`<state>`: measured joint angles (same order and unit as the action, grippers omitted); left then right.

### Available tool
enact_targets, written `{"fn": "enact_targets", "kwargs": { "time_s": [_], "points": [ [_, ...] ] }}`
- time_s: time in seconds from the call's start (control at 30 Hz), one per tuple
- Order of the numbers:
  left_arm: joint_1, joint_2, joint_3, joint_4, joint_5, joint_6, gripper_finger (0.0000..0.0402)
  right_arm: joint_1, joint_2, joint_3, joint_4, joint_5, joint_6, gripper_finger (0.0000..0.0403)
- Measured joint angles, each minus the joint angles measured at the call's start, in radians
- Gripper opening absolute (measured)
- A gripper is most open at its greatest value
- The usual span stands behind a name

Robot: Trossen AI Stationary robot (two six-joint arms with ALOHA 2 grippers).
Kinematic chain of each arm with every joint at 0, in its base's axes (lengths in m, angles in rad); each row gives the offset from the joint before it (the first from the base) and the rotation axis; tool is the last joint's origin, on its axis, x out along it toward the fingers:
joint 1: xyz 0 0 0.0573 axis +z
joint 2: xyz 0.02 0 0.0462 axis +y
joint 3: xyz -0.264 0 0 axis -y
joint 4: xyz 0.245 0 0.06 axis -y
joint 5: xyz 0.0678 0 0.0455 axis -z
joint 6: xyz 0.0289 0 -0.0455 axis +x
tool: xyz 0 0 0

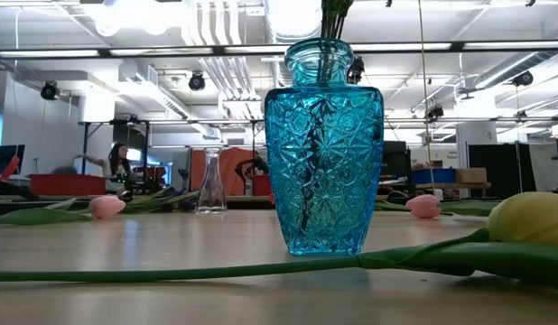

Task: Sort flowers into vase by color
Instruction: Put the bottom violet flowers into the blue vase

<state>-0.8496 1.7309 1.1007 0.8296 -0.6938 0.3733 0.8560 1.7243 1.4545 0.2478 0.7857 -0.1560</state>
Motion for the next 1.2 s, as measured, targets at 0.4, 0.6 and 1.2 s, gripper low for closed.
{"fn": "enact_targets", "kwargs": {
  "time_s": [0.4, 0.6, 1.2],
  "points": [
    [0.036, 0.092, 0.053, 0.068, -0.001, 0.008, 0.0006, -0.070, 0.067, 0.105, -0.004, -0.142, 0.032, 0.0283],
    [0.052, 0.130, 0.089, 0.068, -0.004, 0.003, 0.0006, -0.090, 0.067, 0.105, -0.003, -0.158, 0.031, 0.0271],
    [0.065, 0.137, 0.099, 0.066, -0.106, -0.079, 0.0120, -0.092, 0.065, 0.104, -0.016, -0.147, 0.024, 0.0019]
  ]
}}
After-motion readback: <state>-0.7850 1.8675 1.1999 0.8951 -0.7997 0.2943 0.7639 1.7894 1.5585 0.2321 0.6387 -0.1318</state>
